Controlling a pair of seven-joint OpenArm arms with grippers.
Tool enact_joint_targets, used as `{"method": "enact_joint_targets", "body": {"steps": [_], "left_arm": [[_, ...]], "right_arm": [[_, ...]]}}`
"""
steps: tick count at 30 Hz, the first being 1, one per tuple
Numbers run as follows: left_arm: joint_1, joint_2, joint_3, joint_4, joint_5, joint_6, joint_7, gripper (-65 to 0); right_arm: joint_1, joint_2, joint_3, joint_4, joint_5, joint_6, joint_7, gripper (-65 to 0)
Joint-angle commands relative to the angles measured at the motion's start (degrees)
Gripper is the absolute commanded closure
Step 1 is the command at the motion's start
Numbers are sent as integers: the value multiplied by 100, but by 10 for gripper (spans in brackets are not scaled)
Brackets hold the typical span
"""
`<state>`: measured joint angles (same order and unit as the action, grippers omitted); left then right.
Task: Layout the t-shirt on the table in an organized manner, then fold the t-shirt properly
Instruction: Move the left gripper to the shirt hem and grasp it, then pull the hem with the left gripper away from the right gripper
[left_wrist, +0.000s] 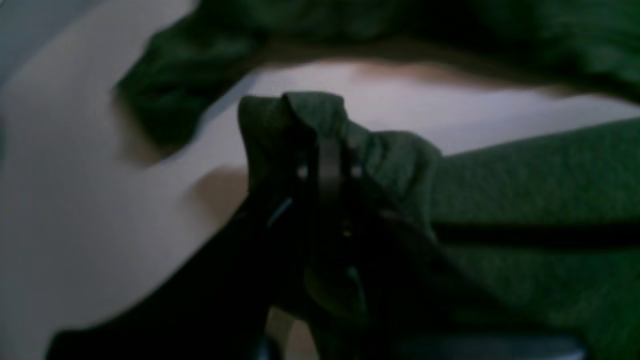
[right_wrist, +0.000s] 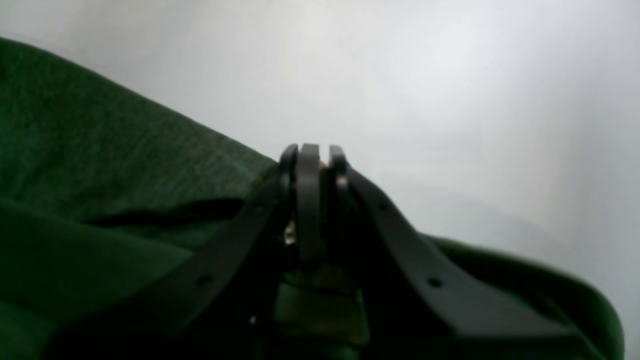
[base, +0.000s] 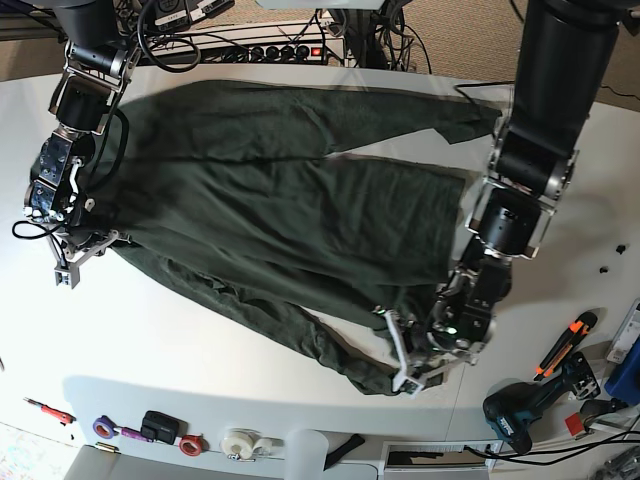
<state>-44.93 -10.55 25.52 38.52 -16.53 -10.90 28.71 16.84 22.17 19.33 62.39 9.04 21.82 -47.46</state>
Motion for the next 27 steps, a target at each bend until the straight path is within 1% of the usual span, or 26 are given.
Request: {"method": "enact_joint_targets", "body": {"steps": [1,3,6,11,14,16,20,23,27], "left_arm": [[-221,-90,-22,101,-15,105,-111,0],[-197,-212,-22,111,-17,96,-109,0],[-96,-428,-24,267,-26,107,-107,0],[103,-769,-24,769,-308,107,-107,0],[264,-866,-184,1104,-319,101,-107,0],[400,-861,-435,1294,-323,90,-116,0],[612,-850,-935,1526,-627,68,-133,0],[704,-850,-1276,1576,-686,13,-131,0],[730,-852,-1611,1576,-686,-251,-107,0]], "right_arm": [[96,101,13,55,-55,-72,50,0],[96,103,13,55,-59,-273,140,0],[96,103,22,55,-221,-590,275,0],[96,103,22,55,-507,-994,514,0],[111,103,22,55,-566,-1207,629,0],[129,103,22,61,-568,-1351,699,0],[190,103,22,61,-614,-1482,861,0],[302,103,22,61,-656,-1615,898,0],[538,103,22,61,-651,-1611,955,0]]}}
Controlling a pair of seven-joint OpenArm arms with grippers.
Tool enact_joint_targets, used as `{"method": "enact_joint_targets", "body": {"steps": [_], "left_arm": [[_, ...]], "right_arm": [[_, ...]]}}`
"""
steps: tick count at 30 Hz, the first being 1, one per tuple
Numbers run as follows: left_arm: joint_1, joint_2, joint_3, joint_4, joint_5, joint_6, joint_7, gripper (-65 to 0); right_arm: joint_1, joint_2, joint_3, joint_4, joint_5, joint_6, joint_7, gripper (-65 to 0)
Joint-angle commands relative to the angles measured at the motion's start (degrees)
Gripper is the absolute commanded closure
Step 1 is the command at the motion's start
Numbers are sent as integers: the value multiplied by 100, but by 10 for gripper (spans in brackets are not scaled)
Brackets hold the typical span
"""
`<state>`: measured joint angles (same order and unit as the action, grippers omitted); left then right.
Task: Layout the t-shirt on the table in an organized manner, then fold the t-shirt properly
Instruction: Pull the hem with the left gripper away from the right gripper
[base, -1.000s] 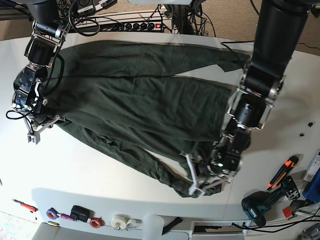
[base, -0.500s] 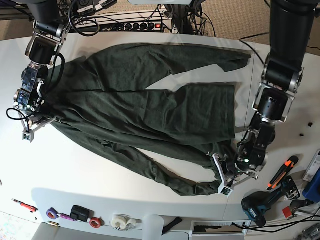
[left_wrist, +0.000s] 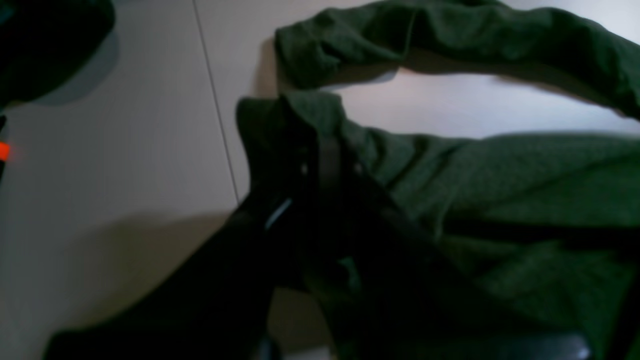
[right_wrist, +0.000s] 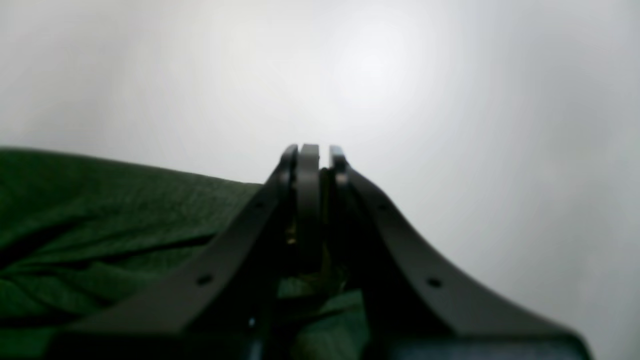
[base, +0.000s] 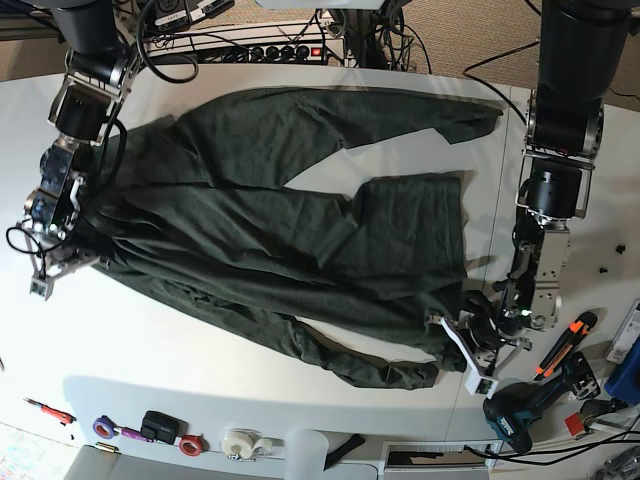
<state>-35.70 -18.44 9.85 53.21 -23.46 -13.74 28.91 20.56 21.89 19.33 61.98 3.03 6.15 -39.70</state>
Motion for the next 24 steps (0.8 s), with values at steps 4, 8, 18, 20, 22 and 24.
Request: {"method": "enact_joint_targets", "body": {"steps": [4,8,18,20,22,24], "left_arm": [[-190,-79,-90,107,7,37,-59,0],[-179,-76,-90,105,7,35,-24,0],[-17,-79,-90,105,26,37,-39,0],[-20,-79,-90,105,26,39,-44,0],[-17,-79,-105,105,22,39,-63,0],[-17,-79,-105,107,4,42,-151,0]], "right_arm": [[426,133,22,103,-52,-44,177,0],[588,133,22,103,-52,-44,175,0],[599,240,22,103,-225,-210,527,0],[599,295,22,103,-232,-219,525,0],[597,323,22,103,-310,-219,518,0],[595,352,22,103,-310,-280,492,0]]}}
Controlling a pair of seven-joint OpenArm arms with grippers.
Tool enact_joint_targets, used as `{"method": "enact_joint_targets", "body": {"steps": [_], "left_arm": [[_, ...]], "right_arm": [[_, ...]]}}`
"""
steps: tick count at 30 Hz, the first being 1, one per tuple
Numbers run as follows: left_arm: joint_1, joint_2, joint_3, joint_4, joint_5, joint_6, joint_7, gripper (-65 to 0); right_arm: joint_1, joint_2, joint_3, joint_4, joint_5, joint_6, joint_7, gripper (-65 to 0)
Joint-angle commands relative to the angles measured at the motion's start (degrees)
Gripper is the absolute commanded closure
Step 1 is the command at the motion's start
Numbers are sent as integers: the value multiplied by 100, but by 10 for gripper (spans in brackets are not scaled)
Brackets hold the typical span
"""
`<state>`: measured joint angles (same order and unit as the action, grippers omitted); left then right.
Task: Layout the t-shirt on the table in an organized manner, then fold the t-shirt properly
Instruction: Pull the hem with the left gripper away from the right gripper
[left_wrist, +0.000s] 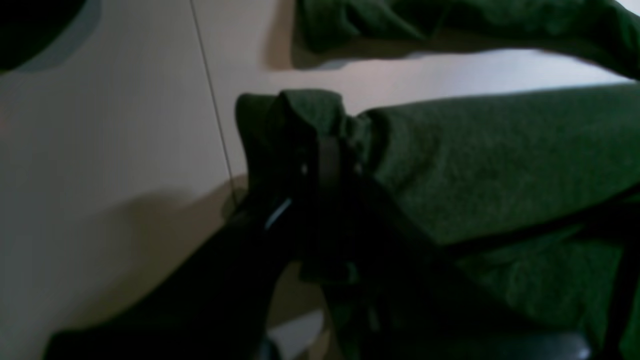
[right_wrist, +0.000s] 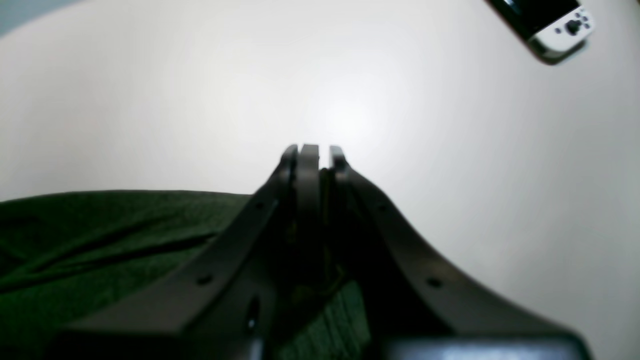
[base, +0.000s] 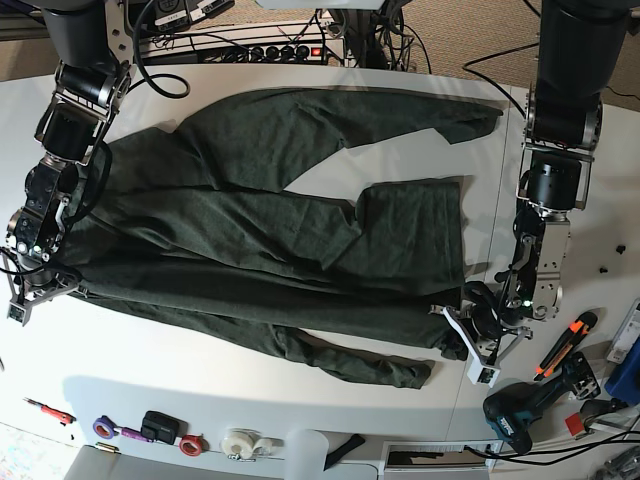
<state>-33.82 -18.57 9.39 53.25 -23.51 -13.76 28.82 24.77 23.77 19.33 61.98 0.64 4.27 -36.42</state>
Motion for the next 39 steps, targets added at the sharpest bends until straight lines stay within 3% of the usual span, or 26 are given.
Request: {"method": "enact_joint_targets", "body": {"steps": [1,7,13,15,18,20,28,31,32,35,36,39], "left_arm": [[-205,-66,-59,101,-26,52,-170,0],[-186,-63,-107,103,-365,236,-321,0],[68,-63,-662,103,-1099,184,-339,0],[254,-63,-909,101,-1397,0,-341,0],[584,-63,-1185,101,-1829,-612,-310,0],[800,-63,-1204,101,-1967,-844,-214,0],[1143,-66,-1204,101,-2155,-894,57,0],[1121,-66,-1204,103,-2155,-1491,81,0],[1110,-66,-1204,103,-2153,-1692,103,-25],[1034,-63,-1204,103,-2216,-1932,350,-294],[994,-66,-1207,103,-2306,-1910,470,-331],[826,-81,-1239,105,-2529,-1980,542,-335]], "right_arm": [[173,166,22,103,-76,-168,164,0],[173,162,22,103,-181,-555,125,0],[168,162,22,103,-177,-584,85,0],[160,160,22,103,-177,-584,85,0],[157,160,22,103,-177,-584,55,0],[157,160,22,103,-175,-584,24,0],[149,160,22,103,-177,-579,-251,0],[79,160,22,103,-177,-527,-251,0],[57,153,22,101,-179,-492,-254,0],[-11,146,22,101,-177,-385,-245,0],[-33,146,22,101,-188,-382,-240,0],[-33,146,22,101,-219,-385,-240,0]]}}
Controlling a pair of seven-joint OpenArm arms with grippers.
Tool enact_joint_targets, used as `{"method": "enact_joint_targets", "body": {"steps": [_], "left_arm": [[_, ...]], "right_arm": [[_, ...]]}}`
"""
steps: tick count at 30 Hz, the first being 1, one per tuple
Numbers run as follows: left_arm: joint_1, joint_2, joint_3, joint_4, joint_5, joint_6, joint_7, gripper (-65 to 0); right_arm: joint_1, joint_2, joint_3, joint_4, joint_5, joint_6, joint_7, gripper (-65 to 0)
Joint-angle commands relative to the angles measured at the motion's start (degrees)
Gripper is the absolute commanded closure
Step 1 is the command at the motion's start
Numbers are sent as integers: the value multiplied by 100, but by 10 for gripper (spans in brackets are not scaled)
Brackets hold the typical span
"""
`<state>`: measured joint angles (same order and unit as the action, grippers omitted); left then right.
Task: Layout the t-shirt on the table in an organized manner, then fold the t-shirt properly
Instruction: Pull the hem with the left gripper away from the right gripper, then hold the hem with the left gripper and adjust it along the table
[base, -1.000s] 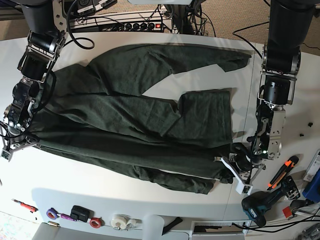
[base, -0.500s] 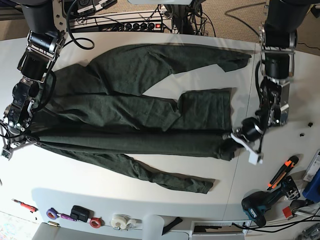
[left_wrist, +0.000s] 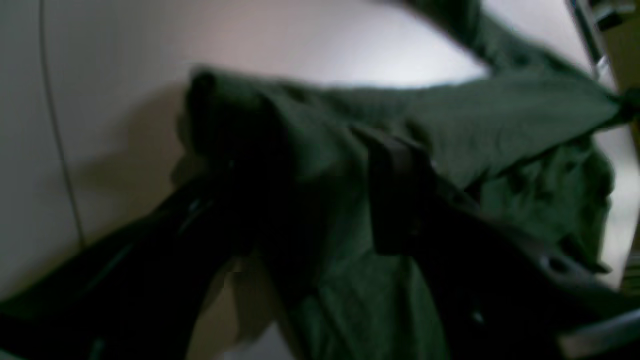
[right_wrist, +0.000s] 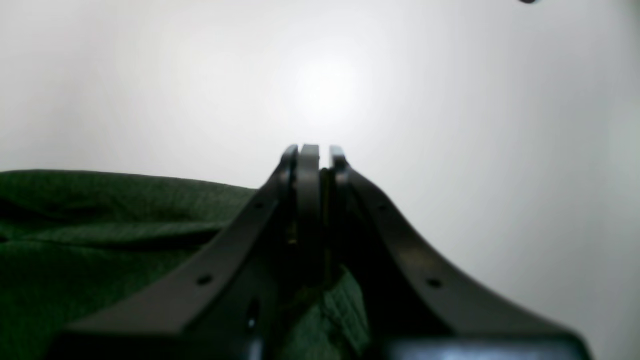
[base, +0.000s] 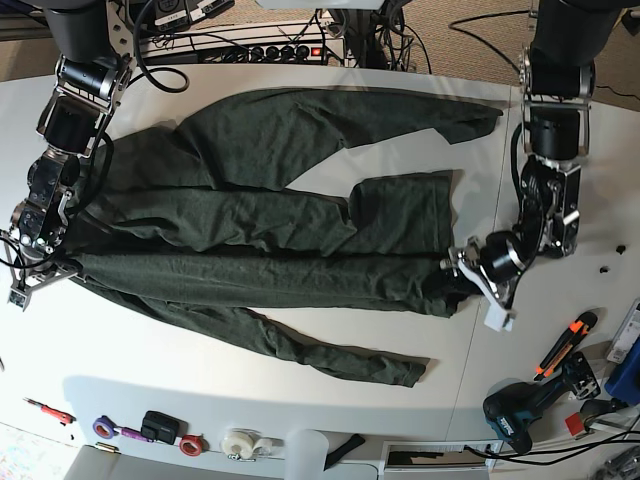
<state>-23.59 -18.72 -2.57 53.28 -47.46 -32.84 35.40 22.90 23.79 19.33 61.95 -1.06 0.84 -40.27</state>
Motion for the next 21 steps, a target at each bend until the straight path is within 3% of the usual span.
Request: {"method": "enact_joint_targets", "body": {"steps": [1,5,8,11,16,18,21], "left_arm": [[-271,-66,-81,103,-144,-116,-114,-335],[-601,-63,-144,103,0,-92,-136,-335],[-844,-35,-142,101,428,190,-286,-330],[-1008,-2,-87,101,1062,426,-514,-284],[-1047,-4,470,96,1840,846,-669,-268],[-1019,-20,780,96,1878,785,-627,-268],[-1003,-35,1091,96,1539,155,-376,-268]], "right_arm": [[155,144,22,103,-48,-42,149,0],[155,144,22,103,-46,-42,149,0],[155,144,22,103,-46,-42,153,0],[155,144,22,103,-46,-42,157,0],[155,144,22,103,-46,-42,155,0],[155,144,22,103,-46,-42,155,0],[155,144,22,103,-46,-42,153,0]]}}
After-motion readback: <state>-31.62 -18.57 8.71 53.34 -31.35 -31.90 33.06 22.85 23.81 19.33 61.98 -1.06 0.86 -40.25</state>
